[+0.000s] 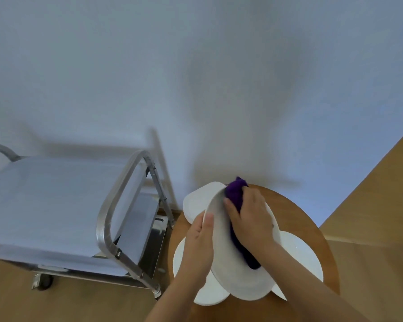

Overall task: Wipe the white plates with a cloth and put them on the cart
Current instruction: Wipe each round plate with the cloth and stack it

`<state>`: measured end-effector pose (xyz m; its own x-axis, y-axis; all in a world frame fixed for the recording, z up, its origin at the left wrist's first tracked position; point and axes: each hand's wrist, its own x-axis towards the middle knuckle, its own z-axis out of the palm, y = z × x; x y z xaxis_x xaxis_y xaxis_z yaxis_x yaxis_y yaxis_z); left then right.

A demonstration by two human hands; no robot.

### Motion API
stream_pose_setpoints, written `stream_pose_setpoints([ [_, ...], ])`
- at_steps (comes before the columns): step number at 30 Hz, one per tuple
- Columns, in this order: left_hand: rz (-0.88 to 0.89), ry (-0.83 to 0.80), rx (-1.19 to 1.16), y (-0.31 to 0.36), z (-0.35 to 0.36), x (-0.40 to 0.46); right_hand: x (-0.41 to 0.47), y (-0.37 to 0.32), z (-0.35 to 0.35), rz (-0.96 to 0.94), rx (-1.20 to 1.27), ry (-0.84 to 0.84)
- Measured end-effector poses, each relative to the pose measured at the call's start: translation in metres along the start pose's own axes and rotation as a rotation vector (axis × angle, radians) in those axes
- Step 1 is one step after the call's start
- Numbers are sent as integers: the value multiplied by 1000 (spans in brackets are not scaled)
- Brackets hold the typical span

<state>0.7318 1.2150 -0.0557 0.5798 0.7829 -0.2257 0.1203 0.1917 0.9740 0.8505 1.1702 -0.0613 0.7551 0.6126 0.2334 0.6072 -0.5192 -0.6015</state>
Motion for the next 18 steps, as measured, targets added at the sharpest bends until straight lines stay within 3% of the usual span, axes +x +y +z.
stream_pose_setpoints([
  [3, -14, 56, 12, -5, -5, 5, -19, -28, 12, -205, 47, 66],
  [9, -141, 227, -84, -11, -33, 20, -67, -13, 32, -378, 176, -333],
  [14, -116, 205, 75, -35, -49, 24, -63, 31, 40, -360, -25, -427],
  [16, -102, 199, 184, -51, -49, 27, -53, 47, 44, -288, -143, -464],
  [18, -196, 233, 216, -67, -49, 28, -48, 61, 48, -169, -196, -497],
])
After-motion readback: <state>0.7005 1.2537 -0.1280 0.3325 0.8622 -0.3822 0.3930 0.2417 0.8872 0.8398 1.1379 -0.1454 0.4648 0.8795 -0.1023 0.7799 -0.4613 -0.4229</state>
